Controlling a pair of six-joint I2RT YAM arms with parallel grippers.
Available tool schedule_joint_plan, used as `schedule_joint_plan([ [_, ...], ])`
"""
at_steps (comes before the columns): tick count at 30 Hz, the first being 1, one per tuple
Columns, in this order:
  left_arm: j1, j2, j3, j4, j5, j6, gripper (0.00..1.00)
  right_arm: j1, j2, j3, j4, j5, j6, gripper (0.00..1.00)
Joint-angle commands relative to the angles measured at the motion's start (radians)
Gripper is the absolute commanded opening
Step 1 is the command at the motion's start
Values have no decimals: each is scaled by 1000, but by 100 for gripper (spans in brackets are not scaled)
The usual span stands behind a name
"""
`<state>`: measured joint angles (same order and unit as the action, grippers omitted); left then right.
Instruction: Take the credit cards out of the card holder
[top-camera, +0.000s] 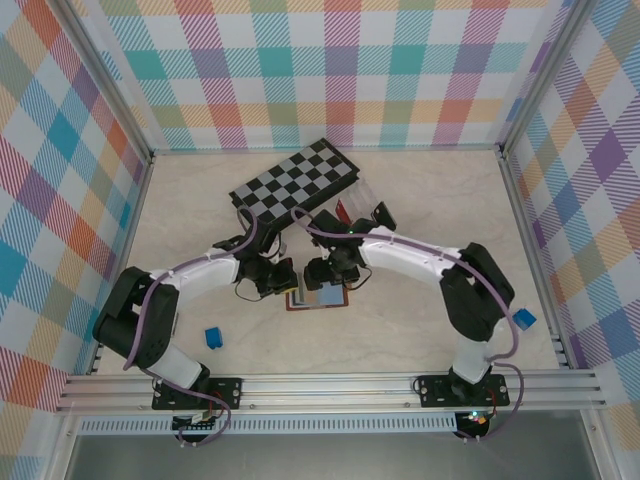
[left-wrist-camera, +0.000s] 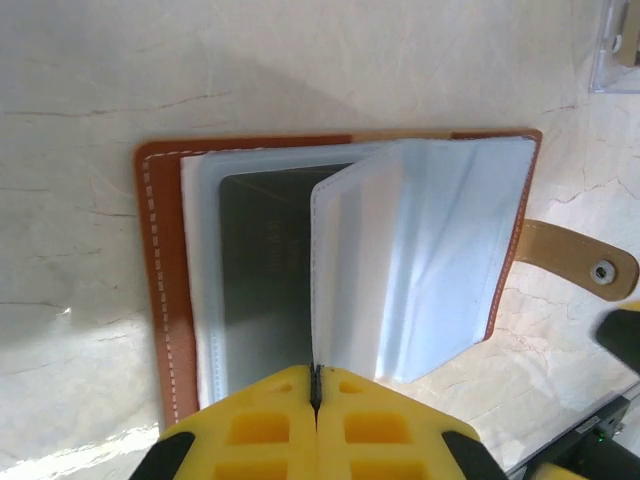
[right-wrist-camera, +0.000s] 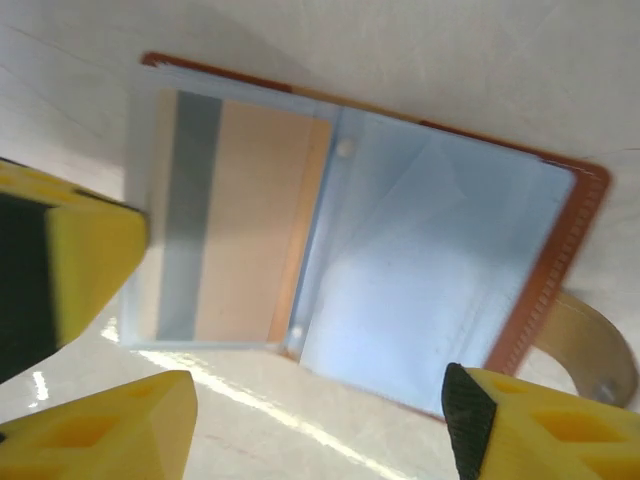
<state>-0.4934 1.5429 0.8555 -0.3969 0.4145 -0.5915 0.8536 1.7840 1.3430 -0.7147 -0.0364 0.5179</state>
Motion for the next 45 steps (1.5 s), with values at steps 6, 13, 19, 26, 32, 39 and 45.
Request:
schedule_joint_plan([
  [6, -8, -35, 17, -22, 70, 33, 16, -42, -130, -87, 53, 87, 93, 72],
  [13, -17, -36, -43, 187, 155, -90, 37, -77, -172, -116, 65, 63, 127, 72],
  [19, -20, -32, -36, 221, 174, -141, 43, -95, -205, -147, 92, 46, 156, 75],
  [26, -67, 14, -36, 331, 190, -238, 51, -110, -271, -214, 151, 36, 185, 83],
  [32, -77, 47, -31, 389, 184, -333, 54, -115, -294, -232, 148, 57, 183, 82],
  [39, 1, -42, -68, 279, 106, -325, 51, -116, -262, -214, 134, 35, 156, 78],
  [45, 69, -121, -141, 219, 71, -321, 38, -97, -168, -139, 124, -40, 166, 60],
])
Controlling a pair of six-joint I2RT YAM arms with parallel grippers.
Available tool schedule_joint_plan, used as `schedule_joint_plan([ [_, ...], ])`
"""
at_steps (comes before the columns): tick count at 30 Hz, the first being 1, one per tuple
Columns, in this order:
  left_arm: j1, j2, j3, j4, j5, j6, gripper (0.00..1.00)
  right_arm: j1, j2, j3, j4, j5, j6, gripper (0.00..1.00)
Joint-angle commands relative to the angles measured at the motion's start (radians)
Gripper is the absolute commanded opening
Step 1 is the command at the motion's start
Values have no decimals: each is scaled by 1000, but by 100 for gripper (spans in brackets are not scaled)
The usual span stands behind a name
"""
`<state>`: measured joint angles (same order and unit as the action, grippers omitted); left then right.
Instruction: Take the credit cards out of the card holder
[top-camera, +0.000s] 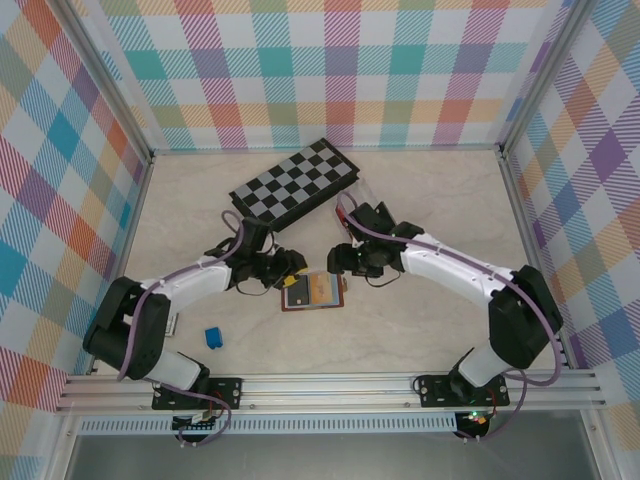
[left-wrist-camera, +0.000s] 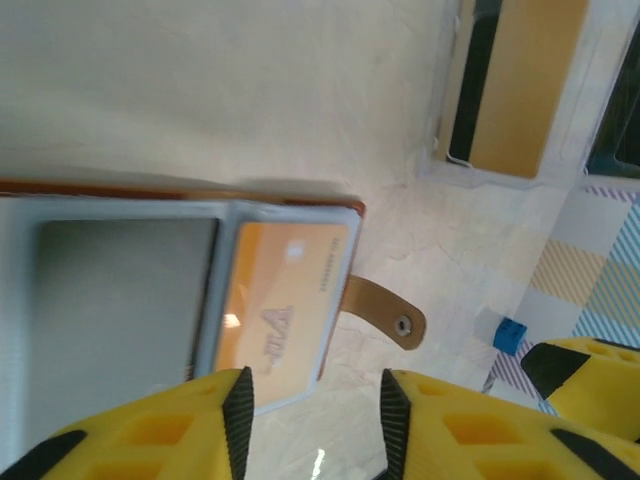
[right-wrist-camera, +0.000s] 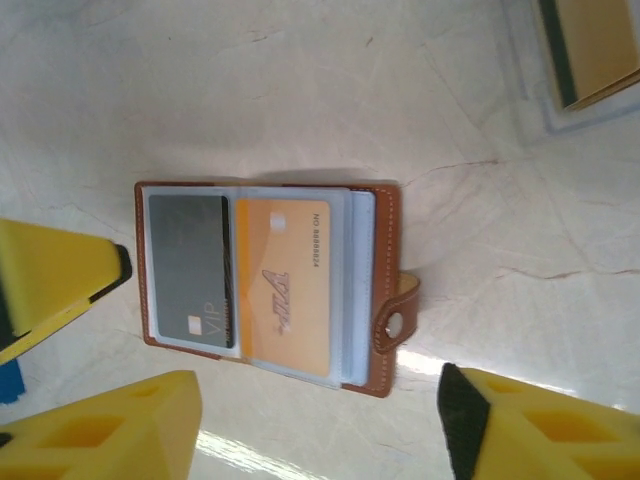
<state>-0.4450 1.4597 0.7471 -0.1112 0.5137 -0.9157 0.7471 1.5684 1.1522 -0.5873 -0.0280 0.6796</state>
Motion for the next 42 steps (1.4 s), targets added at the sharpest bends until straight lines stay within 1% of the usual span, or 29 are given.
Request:
schedule_joint_plan([
  [1, 24, -45, -40, -74, -30, 7, 36, 18, 64, 68, -6, -50, 2, 56],
  [6, 34, -91, -74, -130, -38, 32, 31, 70, 189, 185, -94, -27, -5, 45],
  [9, 36, -103, -84, -124, -32, 31, 31, 94, 260, 243, -149, 1, -3, 43],
  [11, 35, -99, -82, -118, -30, 34, 28, 101, 294, 259, -161, 7, 3, 41],
  [14, 34, -76, -68, -103, -15, 37, 25, 101, 337, 271, -170, 18, 20, 38],
  [17, 21, -43, -36, -100, 5, 46, 24, 98, 377, 293, -206, 48, 40, 34],
  [22, -7, 19, -3, -65, 33, 40, 24, 97, 395, 281, -201, 70, 53, 29],
  [26, -29, 70, 10, 1, 72, 20, 23, 94, 399, 265, -191, 67, 58, 23],
  [35, -48, 137, 38, 15, 68, 29, 20, 87, 420, 257, -187, 47, 52, 14],
  [42, -48, 178, 56, 17, 80, 41, 19, 84, 430, 248, -192, 51, 52, 12],
])
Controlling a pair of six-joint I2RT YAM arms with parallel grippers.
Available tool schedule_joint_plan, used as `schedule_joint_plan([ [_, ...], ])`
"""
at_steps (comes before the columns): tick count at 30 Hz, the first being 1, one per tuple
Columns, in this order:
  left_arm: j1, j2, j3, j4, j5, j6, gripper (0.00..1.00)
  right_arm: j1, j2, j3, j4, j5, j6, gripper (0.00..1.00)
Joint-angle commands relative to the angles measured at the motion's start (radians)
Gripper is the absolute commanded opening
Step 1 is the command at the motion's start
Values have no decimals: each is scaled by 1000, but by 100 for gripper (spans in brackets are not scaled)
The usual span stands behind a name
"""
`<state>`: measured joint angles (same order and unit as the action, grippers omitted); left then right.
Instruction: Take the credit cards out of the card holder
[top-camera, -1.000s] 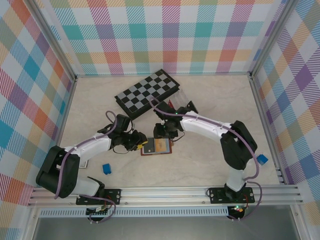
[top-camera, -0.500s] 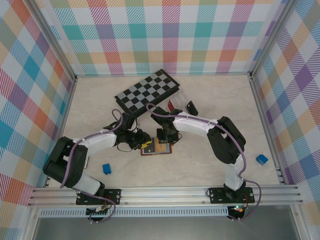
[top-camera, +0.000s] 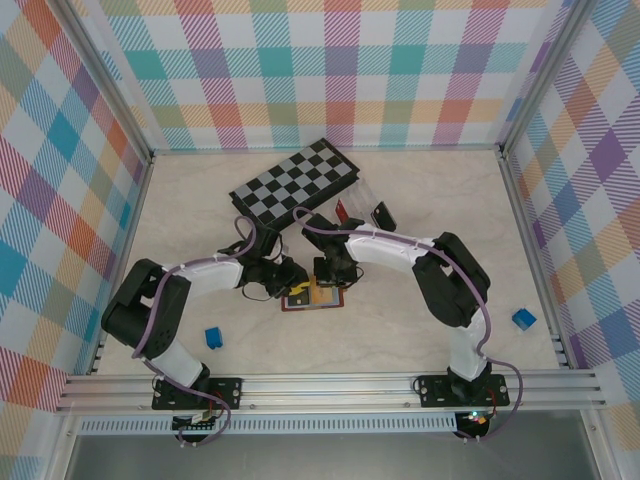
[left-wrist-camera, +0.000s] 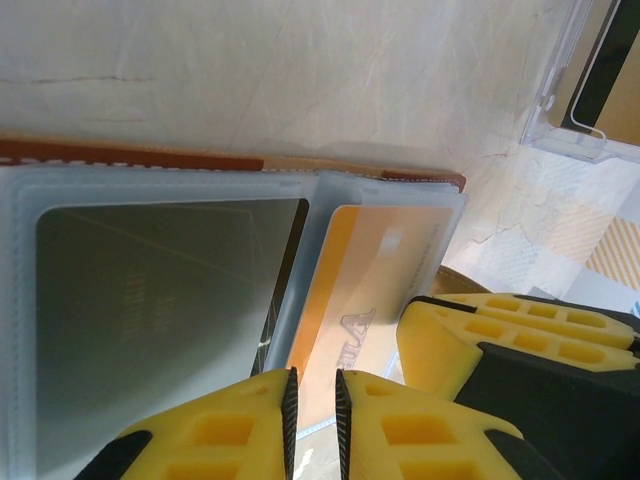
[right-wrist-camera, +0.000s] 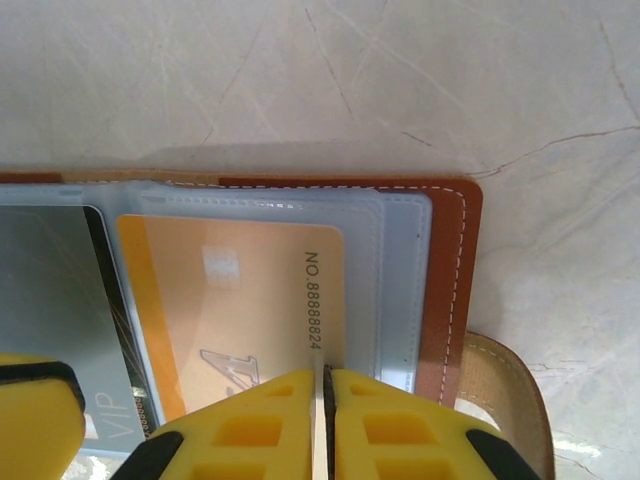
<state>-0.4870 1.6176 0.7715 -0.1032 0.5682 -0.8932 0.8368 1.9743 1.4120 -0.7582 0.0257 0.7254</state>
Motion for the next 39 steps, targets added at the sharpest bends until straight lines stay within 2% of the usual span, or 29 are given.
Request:
schedule_joint_plan([
  [1, -6, 26, 34, 10, 25, 19, 20, -7, 26, -11, -22, -4, 5, 12],
  [5, -6, 42, 38, 19, 36, 27, 23, -13, 31, -25, -2, -31, 3, 12],
  [14, -7, 86, 52, 9, 35, 40, 24, -31, 36, -58, 33, -83, 9, 12],
  [29, -8, 105, 53, 47, 71, 45, 19, -36, 47, -62, 39, -105, 8, 11],
  [31, -7, 108, 57, 28, 57, 57, 19, -36, 49, -61, 38, -106, 8, 11],
  [34, -8, 100, 80, -84, -28, 107, 22, -36, 49, -59, 34, -106, 8, 11],
  [39, -7, 100, 73, -69, -15, 118, 22, -36, 52, -60, 32, -106, 6, 11],
])
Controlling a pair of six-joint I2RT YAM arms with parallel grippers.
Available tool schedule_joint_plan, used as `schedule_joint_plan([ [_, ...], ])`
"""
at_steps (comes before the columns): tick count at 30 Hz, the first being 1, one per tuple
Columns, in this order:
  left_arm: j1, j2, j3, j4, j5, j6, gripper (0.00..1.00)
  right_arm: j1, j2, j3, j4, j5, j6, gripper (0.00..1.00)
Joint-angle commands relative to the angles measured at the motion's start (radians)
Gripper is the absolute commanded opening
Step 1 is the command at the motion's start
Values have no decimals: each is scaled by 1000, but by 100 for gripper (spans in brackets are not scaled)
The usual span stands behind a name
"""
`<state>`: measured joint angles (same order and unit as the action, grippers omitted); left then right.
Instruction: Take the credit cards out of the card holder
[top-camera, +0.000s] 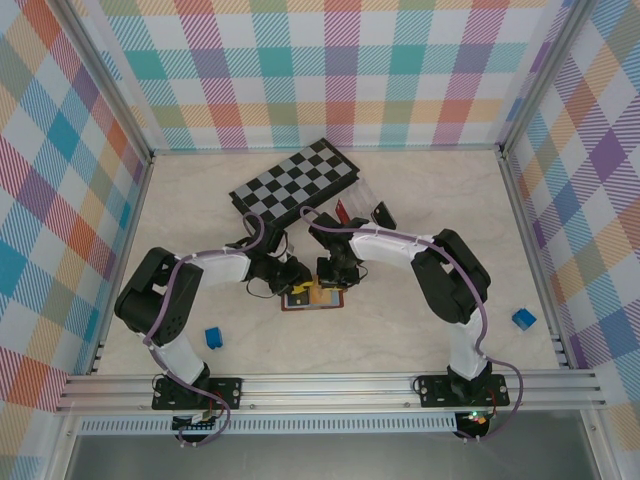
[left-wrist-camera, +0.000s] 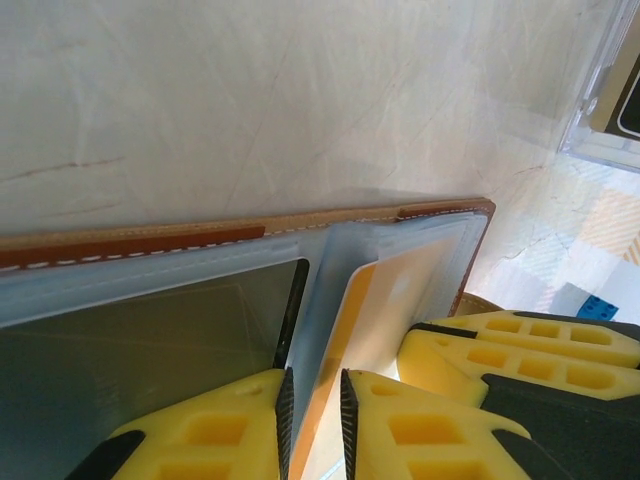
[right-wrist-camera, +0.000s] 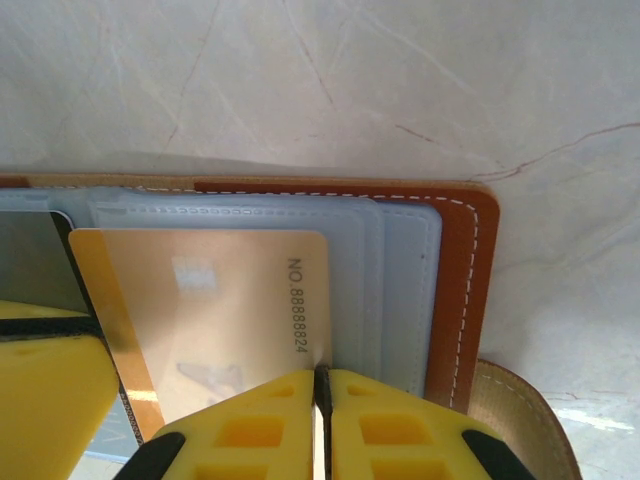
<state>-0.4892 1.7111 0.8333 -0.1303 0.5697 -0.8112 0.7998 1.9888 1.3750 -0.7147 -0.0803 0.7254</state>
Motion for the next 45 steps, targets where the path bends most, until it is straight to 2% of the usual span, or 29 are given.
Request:
schedule_joint_plan([
  [1, -3, 10, 10, -36, -10, 38, 22, 1, 39, -24, -11, -2, 6, 11],
  [13, -5, 39, -8, 45, 82, 56, 18, 1, 47, -30, 0, -26, 2, 11],
  [36, 23, -40, 1, -63, 56, 149, 1, -5, 68, -21, -42, 4, 8, 11],
  [45, 37, -55, -6, -87, 43, 175, 0, -11, 64, -24, -48, 11, 11, 11],
])
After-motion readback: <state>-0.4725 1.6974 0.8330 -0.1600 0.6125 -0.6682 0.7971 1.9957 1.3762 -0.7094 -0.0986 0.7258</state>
